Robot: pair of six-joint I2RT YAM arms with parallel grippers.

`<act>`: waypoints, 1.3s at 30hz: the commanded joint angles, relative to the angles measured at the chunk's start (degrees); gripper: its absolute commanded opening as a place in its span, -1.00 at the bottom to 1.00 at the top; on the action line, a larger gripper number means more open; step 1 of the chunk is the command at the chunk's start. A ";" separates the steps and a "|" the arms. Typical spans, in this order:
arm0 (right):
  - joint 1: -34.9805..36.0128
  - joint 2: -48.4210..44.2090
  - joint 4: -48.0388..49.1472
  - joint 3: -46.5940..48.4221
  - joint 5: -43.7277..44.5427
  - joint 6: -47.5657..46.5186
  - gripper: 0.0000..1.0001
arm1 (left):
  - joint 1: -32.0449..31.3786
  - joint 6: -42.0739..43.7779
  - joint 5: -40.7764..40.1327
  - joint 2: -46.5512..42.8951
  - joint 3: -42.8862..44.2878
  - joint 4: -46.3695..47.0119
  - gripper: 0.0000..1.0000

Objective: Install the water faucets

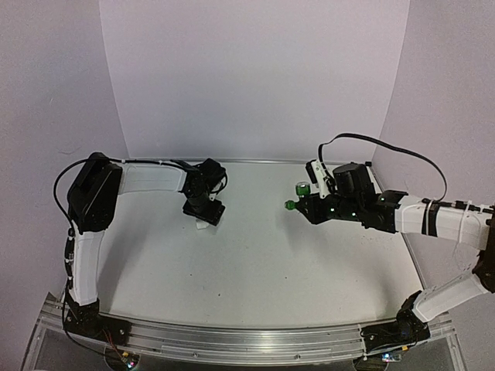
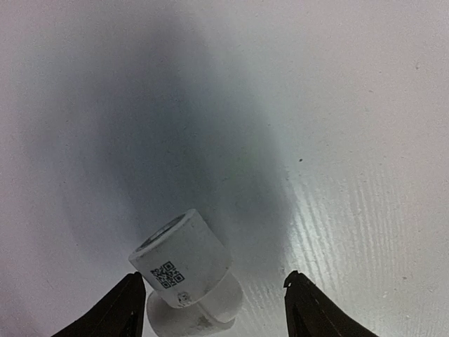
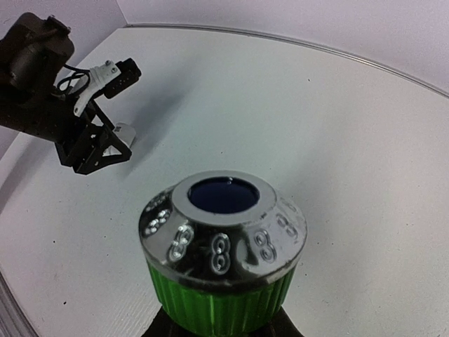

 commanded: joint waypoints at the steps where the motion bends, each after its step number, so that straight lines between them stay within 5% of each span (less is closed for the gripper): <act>1: -0.10 -2.09 2.57 0.07 -0.38 0.13 -1.00 | 0.04 -1.01 -3.32 1.64 2.44 -2.59 0.36; 11: -0.09 -0.08 2.55 1.23 -0.73 0.32 -1.00 | -0.05 -3.14 -3.48 1.66 0.48 -3.23 -0.34; 16: -0.11 0.90 2.55 1.85 -1.59 1.28 -1.00 | 0.30 -5.91 5.58 -1.64 0.37 -3.94 -0.70; 24: -0.08 1.51 2.56 2.66 -1.73 1.58 -1.00 | 6.62 -21.20 51.57 -9.37 -8.79 6.29 -0.77; 27: -0.07 1.66 2.57 2.72 -1.56 1.33 -1.00 | 7.21 -27.89 62.67 -9.84 -13.19 12.37 -0.78; 31: -0.09 1.63 2.57 2.59 -1.60 1.32 -1.00 | 7.42 -36.22 71.26 -9.69 -19.05 21.83 -0.76; 39: -0.10 1.24 2.54 2.23 -1.77 1.67 -1.00 | 7.44 -37.10 74.01 -4.99 -21.47 24.46 -0.76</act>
